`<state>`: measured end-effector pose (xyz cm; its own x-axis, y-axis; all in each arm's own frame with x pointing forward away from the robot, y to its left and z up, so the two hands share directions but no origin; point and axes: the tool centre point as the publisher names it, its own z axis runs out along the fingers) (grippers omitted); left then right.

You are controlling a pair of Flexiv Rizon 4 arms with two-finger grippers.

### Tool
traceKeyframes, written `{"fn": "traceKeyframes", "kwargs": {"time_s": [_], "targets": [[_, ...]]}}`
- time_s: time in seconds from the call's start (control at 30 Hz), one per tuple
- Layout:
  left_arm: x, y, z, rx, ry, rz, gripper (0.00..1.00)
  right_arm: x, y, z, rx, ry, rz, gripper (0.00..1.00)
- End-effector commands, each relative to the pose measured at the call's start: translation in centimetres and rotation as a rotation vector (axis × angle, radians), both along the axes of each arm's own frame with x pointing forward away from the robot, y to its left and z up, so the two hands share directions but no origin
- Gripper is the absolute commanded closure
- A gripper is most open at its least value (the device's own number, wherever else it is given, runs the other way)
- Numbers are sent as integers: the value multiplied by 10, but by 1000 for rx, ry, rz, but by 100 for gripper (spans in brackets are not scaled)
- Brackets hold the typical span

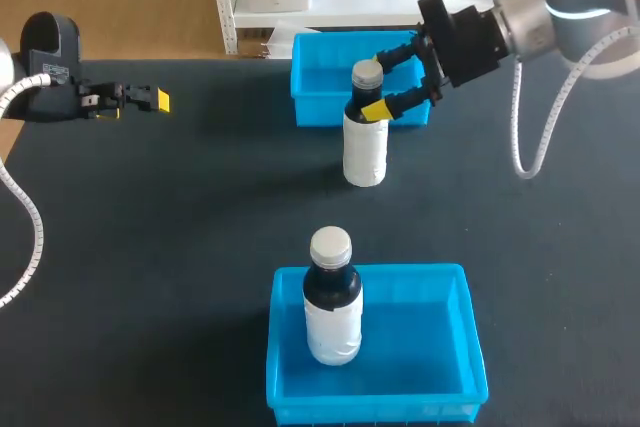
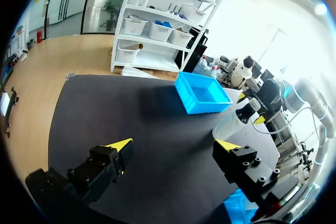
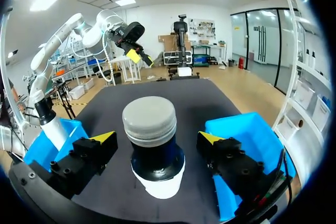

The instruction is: Pick up the bottle, and place it in the far bin if it is heavy, or in the near bin if it is light.

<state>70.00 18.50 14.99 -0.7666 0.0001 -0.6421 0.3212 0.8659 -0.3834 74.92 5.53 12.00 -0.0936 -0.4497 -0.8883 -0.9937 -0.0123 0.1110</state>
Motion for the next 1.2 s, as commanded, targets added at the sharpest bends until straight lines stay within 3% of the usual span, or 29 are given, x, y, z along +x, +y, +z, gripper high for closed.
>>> {"fn": "traceKeyframes", "kwargs": {"time_s": [0.03,0.27,0.33,0.37,0.63,0.7,1.1,1.2], "targets": [[0,0,0,0,0,0,0,-1,3,-1,4,0,2,0],[0,0,0,0,0,0,0,-1,7,-1,10,-3,5,0],[0,0,0,0,0,0,0,-2,8,-1,14,-4,8,13],[0,0,0,0,0,0,0,-2,9,0,14,-5,11,24],[0,0,0,0,0,0,0,-9,14,-3,19,1,21,50],[0,0,0,0,0,0,0,-10,15,-4,20,3,21,51],[0,0,0,0,0,0,0,-14,14,-4,17,7,15,51],[0,0,0,0,0,0,0,-14,13,-4,14,7,14,20]]}}
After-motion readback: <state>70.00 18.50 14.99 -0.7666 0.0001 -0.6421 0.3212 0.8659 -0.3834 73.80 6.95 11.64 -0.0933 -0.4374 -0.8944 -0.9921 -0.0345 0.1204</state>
